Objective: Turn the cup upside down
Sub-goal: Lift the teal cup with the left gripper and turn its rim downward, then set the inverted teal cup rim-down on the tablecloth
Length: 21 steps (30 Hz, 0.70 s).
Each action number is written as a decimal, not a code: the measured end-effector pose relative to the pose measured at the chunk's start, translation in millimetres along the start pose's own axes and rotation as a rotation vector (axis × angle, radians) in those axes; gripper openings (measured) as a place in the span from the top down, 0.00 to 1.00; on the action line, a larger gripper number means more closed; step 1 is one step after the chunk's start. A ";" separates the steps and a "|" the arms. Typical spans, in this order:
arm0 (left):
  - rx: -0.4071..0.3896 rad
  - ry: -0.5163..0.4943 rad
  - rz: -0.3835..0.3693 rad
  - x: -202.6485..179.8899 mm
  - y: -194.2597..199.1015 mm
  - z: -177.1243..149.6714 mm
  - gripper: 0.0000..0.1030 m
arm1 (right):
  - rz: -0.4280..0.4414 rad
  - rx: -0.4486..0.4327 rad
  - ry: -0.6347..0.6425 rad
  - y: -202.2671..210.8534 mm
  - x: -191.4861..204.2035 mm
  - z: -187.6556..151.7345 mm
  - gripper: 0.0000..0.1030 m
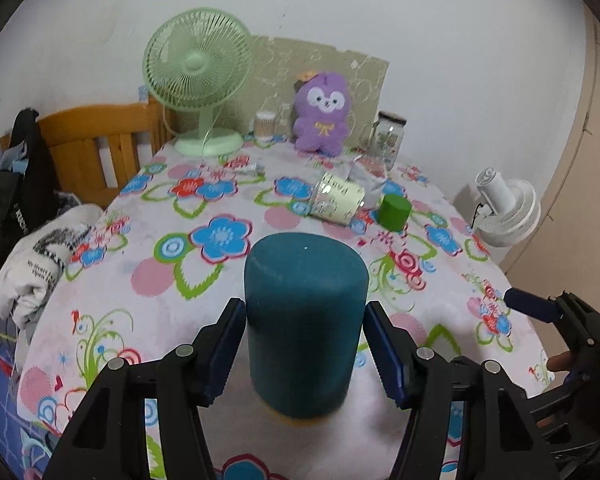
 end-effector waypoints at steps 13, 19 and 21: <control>0.056 -0.027 0.009 -1.3 -10.2 -21.6 0.13 | -0.001 0.014 0.016 -4.1 8.3 -1.6 0.04; 0.050 -0.032 0.008 -1.3 -6.8 -19.8 0.08 | -0.001 0.012 0.020 -1.8 9.7 -0.1 0.04; 0.055 -0.026 0.006 -0.8 -7.1 -20.6 0.08 | -0.002 0.013 0.021 -2.0 10.1 -0.2 0.04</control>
Point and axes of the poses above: each gripper's, at about its wrist camera, not at the fingertips, and y roughly against the way its jaws point, x to its left, z to its top, the point moved 8 cm from there along -y, roughly the way its jaws point, and after that the axes turned 8 degrees about y, right-handed, at the moved point
